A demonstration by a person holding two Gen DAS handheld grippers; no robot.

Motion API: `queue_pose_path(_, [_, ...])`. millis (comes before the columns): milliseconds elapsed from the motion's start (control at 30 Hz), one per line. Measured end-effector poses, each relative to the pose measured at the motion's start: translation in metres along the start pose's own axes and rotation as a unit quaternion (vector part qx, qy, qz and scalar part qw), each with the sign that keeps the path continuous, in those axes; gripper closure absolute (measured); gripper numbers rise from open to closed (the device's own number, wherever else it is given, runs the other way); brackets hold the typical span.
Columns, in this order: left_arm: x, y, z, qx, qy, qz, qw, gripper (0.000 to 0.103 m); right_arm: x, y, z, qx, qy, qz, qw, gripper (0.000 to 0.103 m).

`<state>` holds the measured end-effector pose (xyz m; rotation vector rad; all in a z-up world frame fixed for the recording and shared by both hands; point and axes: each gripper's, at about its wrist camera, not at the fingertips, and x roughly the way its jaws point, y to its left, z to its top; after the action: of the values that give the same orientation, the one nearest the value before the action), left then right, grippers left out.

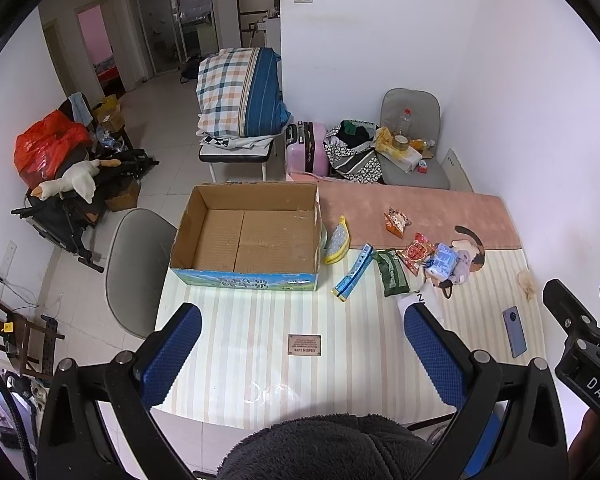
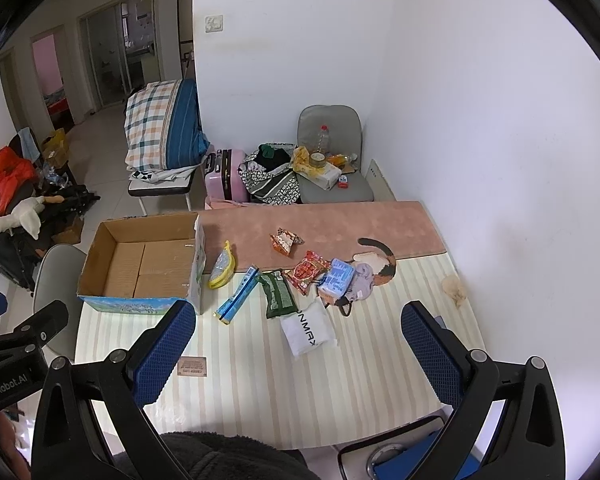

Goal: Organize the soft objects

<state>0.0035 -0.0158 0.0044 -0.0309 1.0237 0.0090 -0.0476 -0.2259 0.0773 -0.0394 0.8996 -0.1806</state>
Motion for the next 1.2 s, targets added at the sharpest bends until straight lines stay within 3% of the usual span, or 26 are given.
queue_pose_path(1200, [0.004, 0.009, 0.018, -0.004, -0.004, -0.004, 1.0000, 0.000, 0.003, 0.011, 0.005, -0.006, -0.008, -0.004, 1.000, 0.000])
